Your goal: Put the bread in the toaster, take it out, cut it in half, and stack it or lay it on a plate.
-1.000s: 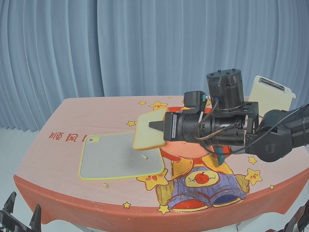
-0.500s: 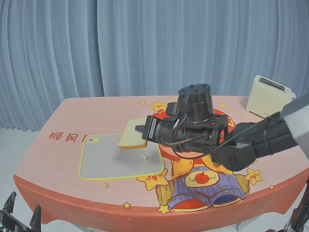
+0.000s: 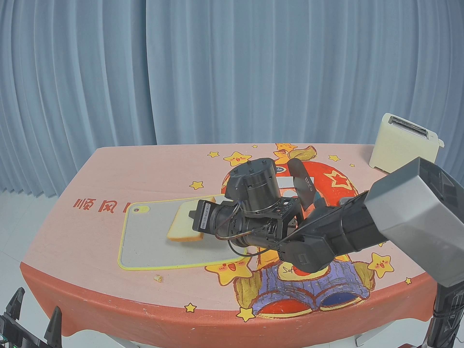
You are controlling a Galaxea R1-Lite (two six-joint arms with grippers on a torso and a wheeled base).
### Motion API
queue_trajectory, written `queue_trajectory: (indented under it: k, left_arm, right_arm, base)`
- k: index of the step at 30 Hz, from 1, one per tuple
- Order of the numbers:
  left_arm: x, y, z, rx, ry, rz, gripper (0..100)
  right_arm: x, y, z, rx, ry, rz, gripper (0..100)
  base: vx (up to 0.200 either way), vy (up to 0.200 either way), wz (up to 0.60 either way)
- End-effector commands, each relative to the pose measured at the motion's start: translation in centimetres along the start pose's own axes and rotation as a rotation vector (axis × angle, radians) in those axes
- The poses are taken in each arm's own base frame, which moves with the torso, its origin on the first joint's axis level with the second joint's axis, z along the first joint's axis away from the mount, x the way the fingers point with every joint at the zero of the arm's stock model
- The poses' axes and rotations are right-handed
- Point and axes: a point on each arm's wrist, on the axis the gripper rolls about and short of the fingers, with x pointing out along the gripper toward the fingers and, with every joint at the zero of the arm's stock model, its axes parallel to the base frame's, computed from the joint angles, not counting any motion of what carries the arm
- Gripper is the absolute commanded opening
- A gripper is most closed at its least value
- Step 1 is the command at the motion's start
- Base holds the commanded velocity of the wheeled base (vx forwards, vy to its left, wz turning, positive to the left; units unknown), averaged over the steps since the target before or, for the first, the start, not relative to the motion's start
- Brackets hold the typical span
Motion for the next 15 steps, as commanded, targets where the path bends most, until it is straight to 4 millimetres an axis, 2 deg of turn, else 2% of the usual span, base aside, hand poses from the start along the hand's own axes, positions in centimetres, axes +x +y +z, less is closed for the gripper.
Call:
queue_trajectory:
  k: [1,15]
  left_arm:
    - [0.14,0.0,-0.49,0.0,0.019,0.001,100]
    - [0.14,0.0,-0.49,0.002,0.019,-0.001,100]
  right_arm:
    - [0.74,-0.37,-0.51,0.0,0.009,-0.01,0]
    - [0.35,-0.25,-0.47,0.004,0.002,-0.02,0]
  base:
    - [0.0,0.0,0.0]
    - [0.0,0.0,0.0]
